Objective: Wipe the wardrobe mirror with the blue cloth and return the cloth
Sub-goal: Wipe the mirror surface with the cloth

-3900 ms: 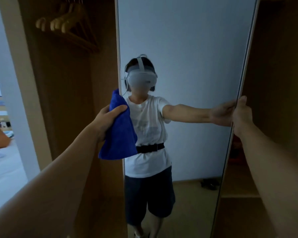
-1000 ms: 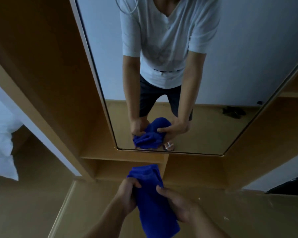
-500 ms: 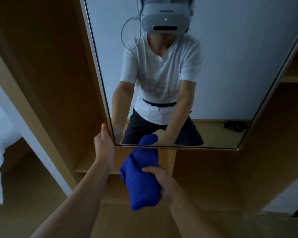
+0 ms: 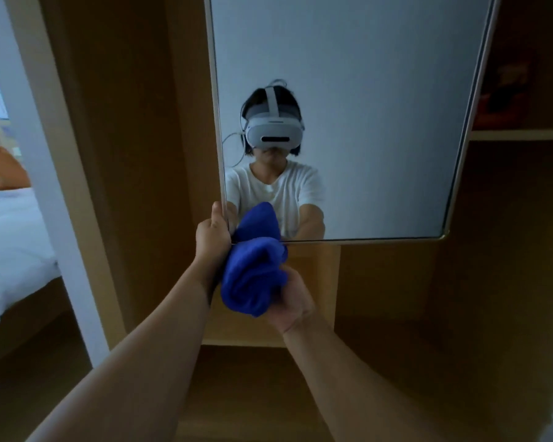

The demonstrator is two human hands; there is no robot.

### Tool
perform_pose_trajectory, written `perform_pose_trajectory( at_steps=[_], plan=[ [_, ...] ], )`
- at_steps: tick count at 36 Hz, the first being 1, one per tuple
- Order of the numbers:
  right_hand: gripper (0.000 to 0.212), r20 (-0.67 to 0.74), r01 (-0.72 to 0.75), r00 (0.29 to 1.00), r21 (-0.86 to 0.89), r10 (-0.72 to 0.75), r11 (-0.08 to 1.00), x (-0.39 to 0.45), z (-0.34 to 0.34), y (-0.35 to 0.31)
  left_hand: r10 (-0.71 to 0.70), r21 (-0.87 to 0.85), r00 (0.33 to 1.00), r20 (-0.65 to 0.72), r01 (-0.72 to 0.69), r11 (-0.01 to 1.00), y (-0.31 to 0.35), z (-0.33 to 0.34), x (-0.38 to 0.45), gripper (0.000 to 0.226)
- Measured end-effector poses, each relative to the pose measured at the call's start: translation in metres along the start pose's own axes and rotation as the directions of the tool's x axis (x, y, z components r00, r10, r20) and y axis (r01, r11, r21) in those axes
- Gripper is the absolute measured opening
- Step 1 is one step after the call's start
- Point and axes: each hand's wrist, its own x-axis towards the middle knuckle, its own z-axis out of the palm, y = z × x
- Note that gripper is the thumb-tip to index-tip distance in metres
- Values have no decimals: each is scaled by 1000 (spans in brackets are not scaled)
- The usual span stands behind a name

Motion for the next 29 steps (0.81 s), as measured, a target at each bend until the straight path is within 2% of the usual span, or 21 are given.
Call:
perform_pose_trajectory(
  at_steps=[5,9,13,19,22,26,29],
  plan=[
    [45,-79,27,997,103,-19,994,17,19,11,14,-62,996,84,-9,998,0,-4,-9,49],
    [28,-128,96,989,123,-80,988,24,31,12,2,-146,985,170,23,989,1,-5,-9,59],
    [27,-163,89,985,171,-61,981,25,26,6,46,-168,976,212,-10,986,-5,-4,-7,66],
    [24,-157,107,984,169,-81,980,17,22,-7,50,-201,994,101,-29,979,-4,3,-15,56],
    [38,-161,154,980,223,-119,963,10,15,-17,42,-198,998,39,-34,980,-2,5,-19,53],
    [15,-252,221,951,153,-178,963,-2,6,-35,30,-175,999,-17,-33,984,-2,8,-17,52],
    [25,-261,192,953,134,-152,972,-6,3,-42,14,-153,999,-35,-19,988,-3,8,-16,50]
  ],
)
